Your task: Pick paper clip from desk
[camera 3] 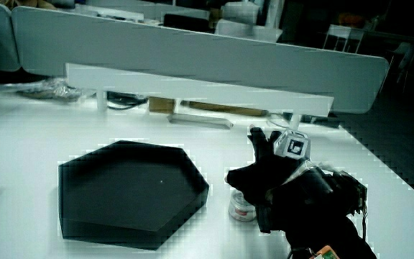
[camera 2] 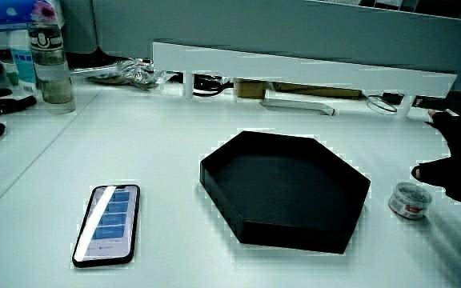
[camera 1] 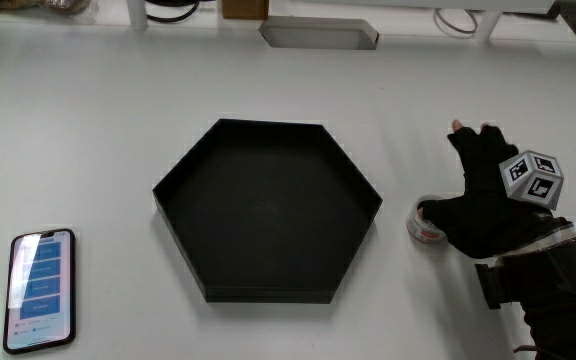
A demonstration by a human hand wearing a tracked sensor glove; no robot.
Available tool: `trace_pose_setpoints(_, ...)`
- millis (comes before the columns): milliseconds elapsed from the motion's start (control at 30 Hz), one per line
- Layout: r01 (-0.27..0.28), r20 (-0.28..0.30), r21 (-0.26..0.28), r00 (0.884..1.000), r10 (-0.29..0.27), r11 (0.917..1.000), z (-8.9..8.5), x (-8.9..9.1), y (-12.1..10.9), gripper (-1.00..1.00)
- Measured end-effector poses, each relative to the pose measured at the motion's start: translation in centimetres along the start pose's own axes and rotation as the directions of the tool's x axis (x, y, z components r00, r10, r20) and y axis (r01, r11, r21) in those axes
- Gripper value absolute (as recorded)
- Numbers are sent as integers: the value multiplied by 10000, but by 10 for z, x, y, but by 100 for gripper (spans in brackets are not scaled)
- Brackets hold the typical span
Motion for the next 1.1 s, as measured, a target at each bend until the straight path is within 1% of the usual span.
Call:
trace_pose_setpoints(33,-25,-21,1,10000,25,10000,0,-3,-2,0)
trace_pose_setpoints(100,136,165,-383,9998,-129,9992,-6,-2,4,0)
trace_pose_setpoints(167,276,42,-737,9996,-274,9969,-10,-1,8,0)
trace_pose_setpoints(200,393,277,-1015,9989,-367,9941,-12,-1,10,0)
trace_pose_setpoints(233,465,159,-1312,9989,-448,9903,-14,2,13,0)
trace_pose_setpoints(267,468,259,-1433,9987,-435,9886,-15,2,13,0)
trace_pose_setpoints(300,633,473,-1752,9973,-558,9825,-18,4,16,0)
trace_pose_setpoints(333,655,549,-1667,9969,-571,9838,-19,4,16,0)
trace_pose_setpoints(367,662,620,-2027,9966,-546,9770,-21,4,19,0)
trace_pose_setpoints(400,564,664,-2173,9969,-428,9745,-19,-1,17,9)
trace_pose_setpoints(433,697,806,-2307,9954,-523,9705,-23,-1,21,18)
trace_pose_setpoints(467,477,864,-2345,9959,-281,9710,-22,-5,20,27)
trace_pose_setpoints(500,689,1092,-2233,9930,-453,9723,-25,-5,22,36)
trace_pose_setpoints(533,771,1244,-2166,9909,-508,9732,-26,-7,21,45)
trace_pose_setpoints(567,1082,1630,-1743,9834,-797,9787,-27,-4,23,55)
trace_pose_setpoints(633,778,1076,-1630,9923,-607,9836,-25,-2,21,73)
trace_pose_setpoints(667,825,1406,-1619,9883,-598,9834,-26,-3,22,82)
trace_pose_setpoints(700,915,1539,-1483,9857,-684,9847,-26,-3,23,91)
trace_pose_setpoints(733,665,1179,-1528,9918,-486,9860,-24,-5,21,100)
trace_pose_setpoints(767,798,1294,-1499,9897,-605,9855,-26,-4,23,100)
trace_pose_setpoints(800,683,1167,-1599,9919,-498,9848,-25,-6,21,100)
trace_pose_setpoints(833,743,1266,-1485,9904,-556,9861,-26,-4,23,100)
trace_pose_setpoints(867,666,1170,-1633,9920,-477,9843,-25,-4,22,100)
trace_pose_setpoints(900,860,1266,-1490,9897,-672,9851,-25,-3,23,100)
trace_pose_setpoints(967,659,1187,-1598,9918,-471,9849,-25,-4,22,100)
trace_pose_setpoints(1000,806,1278,-1530,9899,-612,9849,-25,-3,22,100)
trace_pose_setpoints(1033,694,1147,-1685,9921,-503,9833,-24,-2,21,100)
trace_pose_setpoints(1067,914,1255,-1367,9893,-742,9864,-24,1,23,100)
trace_pose_setpoints(1100,738,1287,-1233,9900,-578,9896,-20,1,22,100)
